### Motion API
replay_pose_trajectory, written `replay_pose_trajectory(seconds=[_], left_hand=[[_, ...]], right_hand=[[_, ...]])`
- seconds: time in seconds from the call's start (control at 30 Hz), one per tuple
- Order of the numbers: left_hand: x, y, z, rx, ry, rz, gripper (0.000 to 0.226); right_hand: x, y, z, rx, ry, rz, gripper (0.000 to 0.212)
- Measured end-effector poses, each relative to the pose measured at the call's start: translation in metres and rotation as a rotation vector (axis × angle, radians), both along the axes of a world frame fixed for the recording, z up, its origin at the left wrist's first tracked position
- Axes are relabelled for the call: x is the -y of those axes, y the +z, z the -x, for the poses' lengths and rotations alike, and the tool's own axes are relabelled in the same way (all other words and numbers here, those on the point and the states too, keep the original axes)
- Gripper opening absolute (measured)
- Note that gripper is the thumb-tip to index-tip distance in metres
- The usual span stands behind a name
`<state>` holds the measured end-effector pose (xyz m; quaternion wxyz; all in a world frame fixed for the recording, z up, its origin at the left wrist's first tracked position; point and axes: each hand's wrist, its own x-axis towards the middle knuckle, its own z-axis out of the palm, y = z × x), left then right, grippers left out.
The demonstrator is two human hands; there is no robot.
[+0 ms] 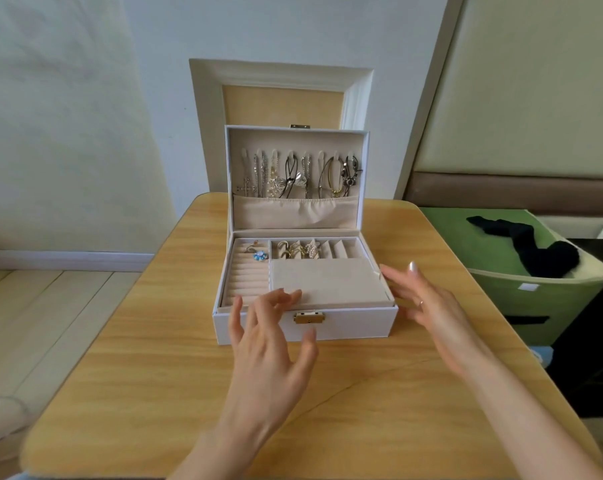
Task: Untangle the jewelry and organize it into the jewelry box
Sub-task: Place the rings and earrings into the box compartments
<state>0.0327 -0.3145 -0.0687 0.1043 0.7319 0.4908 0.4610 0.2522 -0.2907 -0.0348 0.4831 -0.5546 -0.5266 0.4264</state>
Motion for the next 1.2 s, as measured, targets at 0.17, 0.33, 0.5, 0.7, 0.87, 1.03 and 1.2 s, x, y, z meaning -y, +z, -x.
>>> replay_pose_trajectory(seconds=[0.17,0.33,0.5,0.7,0.87,1.03,1.2], left_hand=[[-0.003,-0.001,0.002,-0.120,0.008,-0.008,0.031],[-0.008,0.002,0.002,-0.211,0.031,-0.023,0.033],[-0.042,0.026,0.024,0.086,0.002,0.009,0.049],[-0.167,0.073,0.069,0.726,-0.062,0.609,0.063],[-0.211,0.085,0.082,0.721,-0.243,0.760,0.078],[-0.161,0.093,0.082,0.677,-0.279,0.643,0.078],[-0.085,0.060,0.083,0.697,-0.338,0.599,0.064]], right_hand=[[-0.004,-0.006,0.001,0.098,-0.008,-0.079,0.027],[-0.014,-0.014,0.002,0.745,-0.172,-0.196,0.024],[-0.032,0.013,0.000,0.790,-0.131,-0.230,0.031],[-0.115,0.055,0.003,-0.087,-0.027,0.042,0.062],[-0.147,0.076,0.011,-0.243,0.050,0.117,0.077],[-0.115,0.078,0.006,-0.149,0.060,0.062,0.080],[-0.049,0.042,0.001,-0.126,0.082,-0.012,0.071]])
